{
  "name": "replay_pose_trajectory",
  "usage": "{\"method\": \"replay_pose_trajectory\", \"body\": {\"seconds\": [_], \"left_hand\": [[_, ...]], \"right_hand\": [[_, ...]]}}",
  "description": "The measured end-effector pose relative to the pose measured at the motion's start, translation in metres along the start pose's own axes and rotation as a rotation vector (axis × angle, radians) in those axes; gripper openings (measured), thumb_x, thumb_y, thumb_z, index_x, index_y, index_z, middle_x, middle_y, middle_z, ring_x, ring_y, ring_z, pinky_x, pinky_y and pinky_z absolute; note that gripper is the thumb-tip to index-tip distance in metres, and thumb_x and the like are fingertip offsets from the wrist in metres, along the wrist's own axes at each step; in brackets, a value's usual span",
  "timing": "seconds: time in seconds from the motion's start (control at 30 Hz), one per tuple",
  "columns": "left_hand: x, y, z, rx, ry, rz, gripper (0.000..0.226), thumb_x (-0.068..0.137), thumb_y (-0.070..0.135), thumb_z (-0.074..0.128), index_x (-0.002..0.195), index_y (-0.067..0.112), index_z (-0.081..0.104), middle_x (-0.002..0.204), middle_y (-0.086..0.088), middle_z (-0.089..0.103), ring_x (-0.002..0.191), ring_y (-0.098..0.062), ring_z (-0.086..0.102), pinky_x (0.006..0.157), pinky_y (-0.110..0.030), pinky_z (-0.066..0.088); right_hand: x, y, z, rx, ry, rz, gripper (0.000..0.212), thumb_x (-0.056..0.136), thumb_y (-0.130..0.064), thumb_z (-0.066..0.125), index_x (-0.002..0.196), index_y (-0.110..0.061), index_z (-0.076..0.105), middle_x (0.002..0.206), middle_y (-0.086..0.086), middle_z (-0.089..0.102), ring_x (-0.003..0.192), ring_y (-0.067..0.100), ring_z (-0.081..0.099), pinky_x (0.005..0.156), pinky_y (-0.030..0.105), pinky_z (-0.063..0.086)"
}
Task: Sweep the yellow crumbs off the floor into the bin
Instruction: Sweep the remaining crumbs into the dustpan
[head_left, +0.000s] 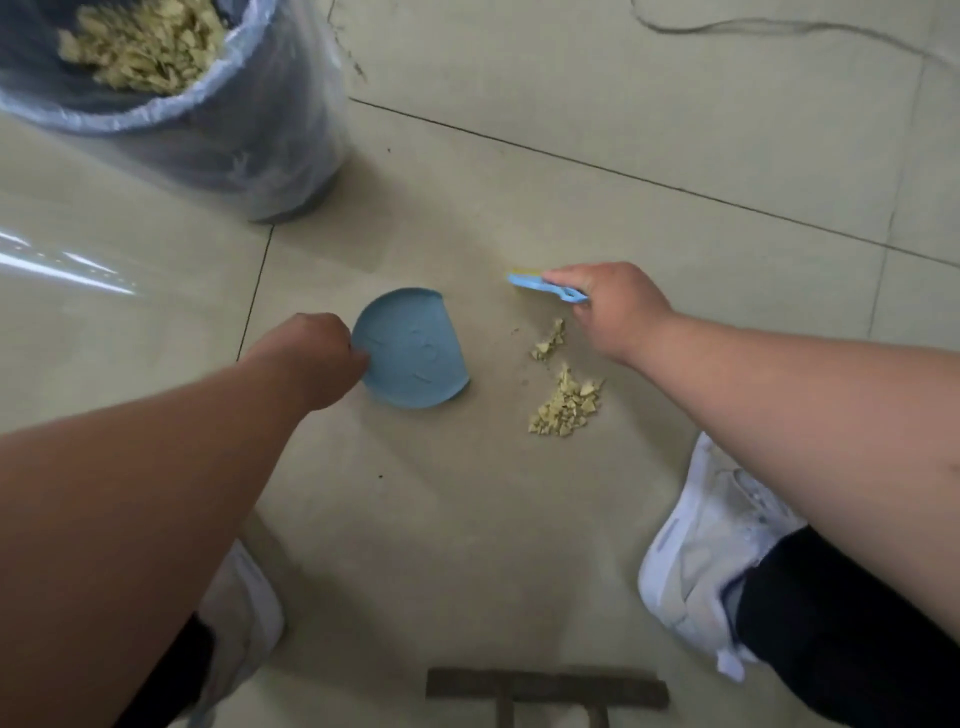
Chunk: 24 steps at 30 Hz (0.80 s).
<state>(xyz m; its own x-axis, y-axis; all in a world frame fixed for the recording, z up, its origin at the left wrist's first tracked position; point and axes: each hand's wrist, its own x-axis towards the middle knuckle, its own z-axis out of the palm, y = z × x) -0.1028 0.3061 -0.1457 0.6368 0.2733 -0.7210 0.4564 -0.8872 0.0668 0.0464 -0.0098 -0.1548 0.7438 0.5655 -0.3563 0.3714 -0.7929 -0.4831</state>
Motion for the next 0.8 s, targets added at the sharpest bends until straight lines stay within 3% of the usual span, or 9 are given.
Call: {"method": "replay_pose_trajectory", "body": {"seconds": [0.1,0.17,0.3,0.4,0.47,0.6,0.67,0.73,0.8], "left_hand": [[0.008,0.009,-0.004,0.014,0.008,0.028,0.036,0.092,0.047,0.053,0.070,0.019,0.061,0.075,-0.006,0.061,0.067,-0.020,0.057,0.063,-0.031,0.046],[0.011,0.014,-0.008,0.038,-0.023,0.071,0.038,0.094,0.046,0.053,0.071,0.018,0.065,0.075,-0.008,0.065,0.067,-0.021,0.060,0.062,-0.032,0.050],[0.013,0.021,-0.010,0.072,-0.149,0.148,0.038,0.095,0.043,0.056,0.077,0.013,0.072,0.067,-0.008,0.076,0.060,-0.023,0.074,0.071,-0.041,0.066],[0.017,0.023,-0.008,0.108,-0.186,0.174,0.036,0.097,0.041,0.056,0.081,0.014,0.074,0.064,-0.005,0.077,0.050,-0.016,0.075,0.072,-0.037,0.066],[0.016,0.026,-0.007,0.099,-0.193,0.183,0.033,0.098,0.038,0.056,0.087,0.013,0.073,0.068,-0.008,0.077,0.051,-0.017,0.076,0.070,-0.036,0.066],[0.011,0.036,-0.005,-0.015,-0.267,0.160,0.020,0.097,0.024,0.061,0.103,0.007,0.070,0.079,-0.022,0.078,0.058,-0.032,0.078,0.051,-0.039,0.064],[0.009,0.042,0.000,0.022,-0.340,0.192,0.022,0.094,0.019,0.060,0.107,0.004,0.071,0.086,-0.025,0.079,0.070,-0.039,0.080,0.063,-0.048,0.068],[0.008,0.047,0.007,0.176,-0.362,0.230,0.025,0.096,0.028,0.061,0.105,0.007,0.073,0.097,-0.015,0.080,0.088,-0.033,0.078,0.079,-0.038,0.065],[0.005,0.052,0.012,0.291,-0.393,0.234,0.016,0.092,0.024,0.066,0.079,0.016,0.069,0.084,0.001,0.072,0.080,-0.020,0.070,0.074,-0.026,0.056]], "right_hand": [[-0.006,-0.002,0.015,-0.085,-0.164,-0.091,0.060,0.081,0.000,0.062,0.137,-0.023,0.065,0.140,0.006,0.065,0.129,0.029,0.060,0.107,0.038,0.047],[-0.020,-0.004,0.020,-0.134,-0.286,-0.198,0.055,0.086,-0.005,0.063,0.137,-0.025,0.066,0.140,0.003,0.064,0.128,0.026,0.060,0.106,0.034,0.047],[-0.062,0.007,0.025,-0.198,-0.237,-0.458,0.034,0.082,-0.019,0.064,0.112,-0.012,0.080,0.109,0.012,0.078,0.096,0.033,0.076,0.085,0.044,0.061],[-0.080,0.008,0.023,-0.187,-0.195,-0.469,0.040,0.085,-0.022,0.051,0.110,-0.009,0.080,0.108,0.014,0.078,0.095,0.034,0.076,0.085,0.047,0.062],[-0.078,0.008,0.019,-0.146,-0.115,-0.411,0.043,0.086,-0.021,0.049,0.116,-0.008,0.077,0.115,0.016,0.076,0.102,0.035,0.074,0.091,0.049,0.059],[-0.064,0.019,0.003,-0.039,0.040,-0.012,0.055,0.079,0.002,0.066,0.133,-0.010,0.068,0.135,0.016,0.067,0.125,0.034,0.064,0.108,0.042,0.047],[-0.065,0.027,0.006,-0.011,0.094,0.163,0.058,0.080,0.001,0.066,0.136,-0.014,0.066,0.137,0.012,0.066,0.127,0.032,0.062,0.108,0.038,0.046],[-0.074,0.028,0.018,0.013,0.080,0.233,0.058,0.080,-0.002,0.068,0.136,-0.015,0.066,0.138,0.012,0.066,0.126,0.032,0.062,0.107,0.039,0.048],[-0.087,0.019,0.032,0.043,0.022,0.244,0.059,0.080,-0.002,0.069,0.138,-0.014,0.065,0.140,0.013,0.064,0.128,0.033,0.061,0.109,0.041,0.047]]}}
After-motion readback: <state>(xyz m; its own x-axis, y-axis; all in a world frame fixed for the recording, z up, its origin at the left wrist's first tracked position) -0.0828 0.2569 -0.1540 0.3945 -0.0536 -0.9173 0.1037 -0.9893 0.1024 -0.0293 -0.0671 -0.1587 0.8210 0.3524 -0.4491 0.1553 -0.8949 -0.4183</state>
